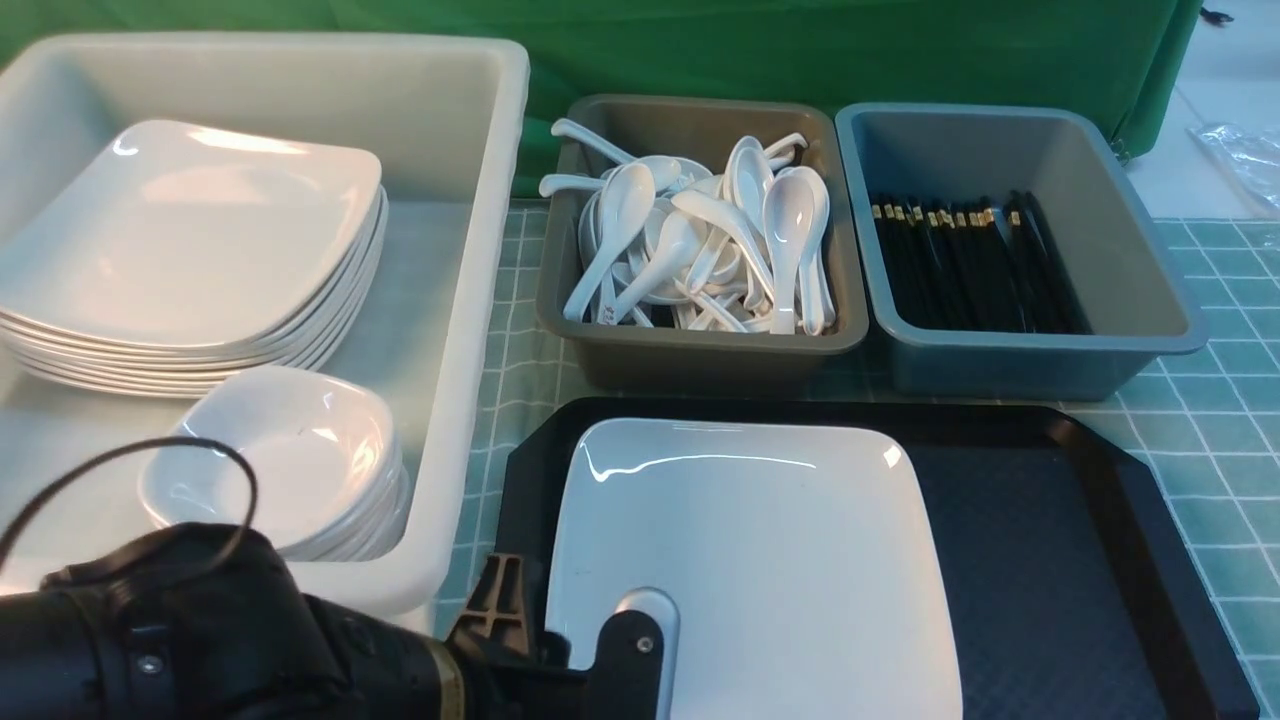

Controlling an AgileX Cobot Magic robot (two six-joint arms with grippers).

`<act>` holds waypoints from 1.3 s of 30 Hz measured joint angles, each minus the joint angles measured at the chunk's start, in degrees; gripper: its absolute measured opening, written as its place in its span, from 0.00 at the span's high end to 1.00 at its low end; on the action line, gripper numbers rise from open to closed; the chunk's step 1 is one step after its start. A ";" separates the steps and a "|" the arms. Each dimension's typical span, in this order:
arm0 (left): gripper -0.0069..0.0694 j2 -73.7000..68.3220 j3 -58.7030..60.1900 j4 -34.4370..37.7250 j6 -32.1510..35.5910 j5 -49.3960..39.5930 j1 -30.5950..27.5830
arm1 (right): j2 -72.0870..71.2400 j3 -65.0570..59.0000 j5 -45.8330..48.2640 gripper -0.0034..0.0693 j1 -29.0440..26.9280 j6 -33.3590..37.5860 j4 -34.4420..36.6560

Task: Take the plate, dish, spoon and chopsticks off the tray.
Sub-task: Use the left arm to grab a plate from the dinner plate

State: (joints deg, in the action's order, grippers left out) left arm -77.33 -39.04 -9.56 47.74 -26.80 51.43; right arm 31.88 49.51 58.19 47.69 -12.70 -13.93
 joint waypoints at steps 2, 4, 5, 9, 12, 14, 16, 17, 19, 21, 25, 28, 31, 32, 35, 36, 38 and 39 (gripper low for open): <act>0.34 -0.85 0.00 -1.14 0.06 0.43 0.00 | 0.00 0.00 -0.04 0.71 0.00 -0.09 0.01; 0.33 -3.11 0.00 -3.01 0.06 1.50 0.00 | 0.00 0.00 -0.16 0.71 0.00 -0.12 0.06; 0.35 -4.51 0.00 -3.95 0.06 2.45 0.00 | 0.00 0.00 -0.28 0.71 0.00 -0.12 0.06; 0.40 -8.32 0.00 -8.30 0.06 5.52 0.00 | 0.00 0.00 -0.34 0.71 0.00 -0.23 0.19; 0.43 -11.16 0.00 -12.44 -1.44 7.18 0.00 | 0.00 0.00 -0.39 0.71 0.00 -0.23 0.24; 0.45 -12.48 0.00 -15.97 -4.14 8.38 0.07 | 0.00 0.00 -0.39 0.71 0.00 -0.24 0.24; 0.47 -13.41 -0.06 -19.67 -7.72 8.78 0.07 | 0.00 0.00 -0.39 0.70 0.00 -0.24 0.24; 0.47 -13.69 -0.12 -21.47 -9.41 8.94 0.07 | 0.00 0.00 -0.39 0.70 0.00 -0.24 0.24; 0.49 -14.13 -0.12 -24.55 -12.19 9.30 0.07 | 0.00 0.00 -0.39 0.70 0.00 -0.24 0.24; 0.49 -14.42 -0.19 -26.41 -14.40 9.47 0.07 | 0.00 0.00 -0.39 0.69 0.00 -0.24 0.24; 0.57 -14.78 -0.41 -27.72 -16.74 9.79 0.07 | 0.00 0.00 -0.39 0.69 0.00 -0.24 0.24; 0.65 -14.78 -0.41 -28.23 -16.82 11.08 0.51 | 0.00 0.00 -0.39 0.69 0.00 -0.24 0.30; 0.70 -14.09 -0.49 -28.25 -16.82 11.16 2.03 | 0.00 0.00 -0.39 0.68 0.00 -0.24 0.30; 0.71 -13.53 -0.49 -28.18 -16.82 10.91 2.58 | 0.00 0.00 -0.39 0.68 0.00 -0.24 0.30; 0.77 -10.70 -0.65 -26.91 -17.08 9.22 5.42 | 0.00 0.00 -0.39 0.68 0.00 -0.24 0.30; 0.81 -8.37 -1.27 -25.47 -17.21 6.84 7.66 | 0.00 0.00 -0.39 0.68 0.00 -0.24 0.30; 0.84 -4.73 -2.83 -22.50 -17.63 3.11 9.88 | 0.00 0.00 -0.39 0.68 0.00 -0.30 0.30; 0.85 -2.85 -3.89 -20.70 -17.78 1.40 10.93 | 0.00 0.00 -0.39 0.68 0.00 -0.43 0.30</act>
State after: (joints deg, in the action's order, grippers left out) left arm -80.18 -42.93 -30.25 29.97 -25.40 62.36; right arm 31.88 49.51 57.80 47.69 -13.13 -13.63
